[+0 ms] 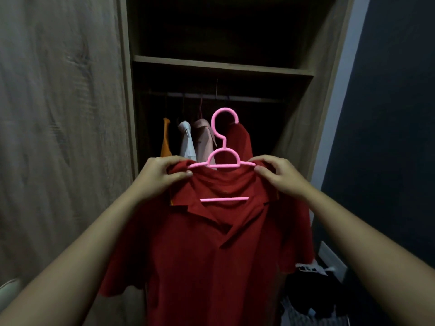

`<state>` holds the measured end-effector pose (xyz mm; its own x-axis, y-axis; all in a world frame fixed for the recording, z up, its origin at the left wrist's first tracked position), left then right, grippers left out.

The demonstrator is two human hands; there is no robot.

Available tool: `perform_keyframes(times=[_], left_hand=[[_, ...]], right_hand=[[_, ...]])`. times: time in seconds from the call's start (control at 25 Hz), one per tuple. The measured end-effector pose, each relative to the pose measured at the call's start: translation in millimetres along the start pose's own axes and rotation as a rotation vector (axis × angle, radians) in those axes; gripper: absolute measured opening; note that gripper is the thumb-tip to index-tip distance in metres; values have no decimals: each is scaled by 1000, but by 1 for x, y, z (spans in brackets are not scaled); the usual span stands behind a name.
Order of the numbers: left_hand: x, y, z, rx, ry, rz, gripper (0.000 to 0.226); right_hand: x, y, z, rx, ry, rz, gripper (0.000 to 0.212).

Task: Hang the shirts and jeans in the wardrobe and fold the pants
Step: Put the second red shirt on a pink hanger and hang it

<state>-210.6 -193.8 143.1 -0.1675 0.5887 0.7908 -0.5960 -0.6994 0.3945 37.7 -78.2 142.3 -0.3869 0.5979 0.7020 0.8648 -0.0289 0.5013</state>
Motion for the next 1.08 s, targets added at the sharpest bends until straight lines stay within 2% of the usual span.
perform_keyframes(times=[0.12,0.2,0.32,0.36,0.44,0.52,0.56,0.64,0.76,0.84,0.92,1.0,1.08], left_hand=[[4,16,-6,52,-10,22,18],[5,26,-5,15,7,85,17],[7,39,-11,-44,52,171,19],[7,46,-16,-52,75,200,19],[9,61,-29,-40,111,241,20],[7,71,-38,9,120,247,24],[6,74,-41,23,125,246,25],[5,78,-49,-6,161,264,24],[3,70,-48,-32,165,248,26],[2,63,-44,-22,145,249,26],[3,59,-39,-48,138,258,23],[6,54,-32,-88,123,246,20],[6,48,-26,-114,104,197,22]], right_hand=[[-4,16,-3,93,-6,123,26],[-6,23,-14,34,60,191,27],[-9,30,2,-442,44,131,46],[-13,34,18,-526,1,88,51],[-24,43,43,-374,-122,91,43],[-31,52,52,-113,-197,220,20],[-32,58,56,-49,-224,304,22],[-35,66,69,-39,-308,393,33],[-35,55,88,-263,-417,248,29],[-25,51,66,-296,-336,291,25],[-9,48,20,-288,-120,373,36],[8,28,-8,-389,72,220,48],[16,11,-14,-411,102,45,40]])
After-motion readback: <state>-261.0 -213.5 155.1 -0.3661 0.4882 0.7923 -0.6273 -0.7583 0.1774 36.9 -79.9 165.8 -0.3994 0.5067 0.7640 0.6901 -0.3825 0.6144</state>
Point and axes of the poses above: each hand's wrist, its own x-axis towards the middle knuckle, its own y-axis out of the back of the hand, z = x × y, the point moved 8 cm from there along x, towards the middle knuckle, and after that the axes turned 14 degrees about z, right-handed, at the moved point
